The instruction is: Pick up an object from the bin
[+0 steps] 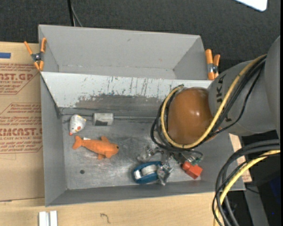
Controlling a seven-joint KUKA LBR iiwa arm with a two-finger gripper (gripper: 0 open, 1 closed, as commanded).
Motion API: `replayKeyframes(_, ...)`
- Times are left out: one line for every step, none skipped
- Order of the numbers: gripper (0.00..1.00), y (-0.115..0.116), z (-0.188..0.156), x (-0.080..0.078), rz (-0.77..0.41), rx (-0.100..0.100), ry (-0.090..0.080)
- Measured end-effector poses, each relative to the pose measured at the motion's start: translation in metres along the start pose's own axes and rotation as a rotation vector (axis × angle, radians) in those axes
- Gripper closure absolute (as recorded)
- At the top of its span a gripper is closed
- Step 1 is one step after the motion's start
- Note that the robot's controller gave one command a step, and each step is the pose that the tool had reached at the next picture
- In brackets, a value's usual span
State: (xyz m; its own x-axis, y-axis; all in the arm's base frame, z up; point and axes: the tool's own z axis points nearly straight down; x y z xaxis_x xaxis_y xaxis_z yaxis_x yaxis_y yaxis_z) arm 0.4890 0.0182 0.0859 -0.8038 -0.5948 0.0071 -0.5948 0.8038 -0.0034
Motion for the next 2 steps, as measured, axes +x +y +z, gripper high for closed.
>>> replayKeyframes(1.0, -0.0002, -0.0005, 0.0002, 0.001, -0.001, 0.0)
replayKeyframes(1.0, 0.0011, -0.0054, 0.0011, 0.001, -0.004, -0.001)
